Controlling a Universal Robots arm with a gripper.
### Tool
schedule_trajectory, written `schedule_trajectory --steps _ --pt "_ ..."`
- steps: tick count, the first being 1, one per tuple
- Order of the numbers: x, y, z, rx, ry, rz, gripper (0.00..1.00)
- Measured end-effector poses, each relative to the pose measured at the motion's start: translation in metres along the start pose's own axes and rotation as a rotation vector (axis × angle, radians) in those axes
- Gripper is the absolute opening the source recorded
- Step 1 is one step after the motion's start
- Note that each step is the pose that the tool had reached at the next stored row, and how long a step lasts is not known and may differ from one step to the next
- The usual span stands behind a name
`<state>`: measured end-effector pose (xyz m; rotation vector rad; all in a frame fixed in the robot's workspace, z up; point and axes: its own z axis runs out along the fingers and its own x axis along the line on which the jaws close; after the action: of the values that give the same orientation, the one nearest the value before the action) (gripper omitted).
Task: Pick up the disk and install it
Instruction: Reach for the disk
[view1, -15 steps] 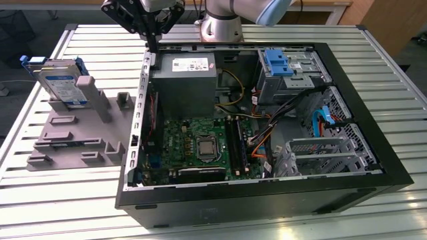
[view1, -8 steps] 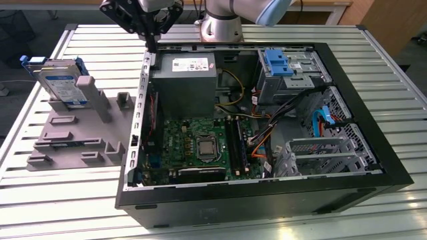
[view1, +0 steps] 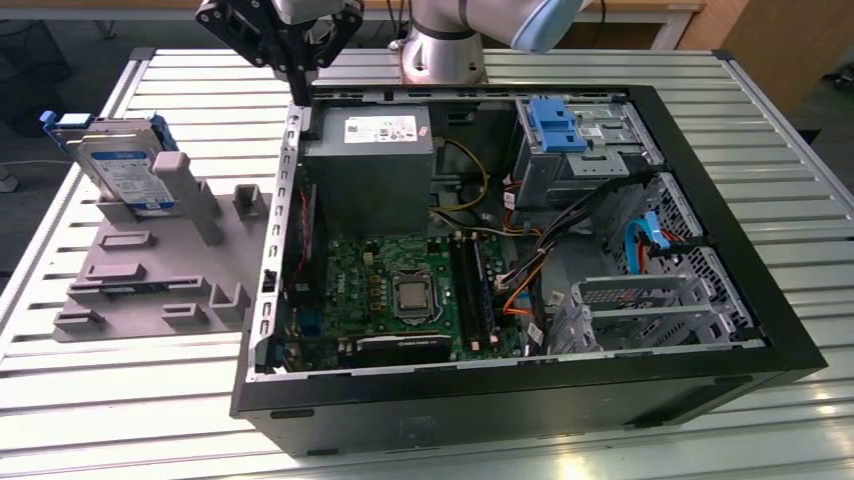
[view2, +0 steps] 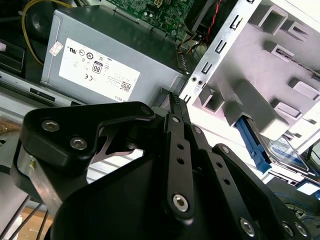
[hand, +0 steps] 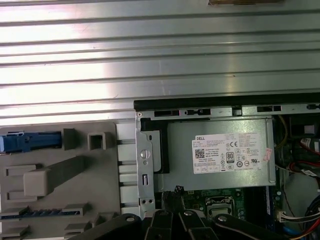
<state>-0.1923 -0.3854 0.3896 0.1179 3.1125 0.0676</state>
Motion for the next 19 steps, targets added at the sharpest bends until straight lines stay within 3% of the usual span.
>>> schedule_trajectory --steps 19 --pt "0.0075 -0.0002 0.0006 0.0000 0.0000 0.000 0.11"
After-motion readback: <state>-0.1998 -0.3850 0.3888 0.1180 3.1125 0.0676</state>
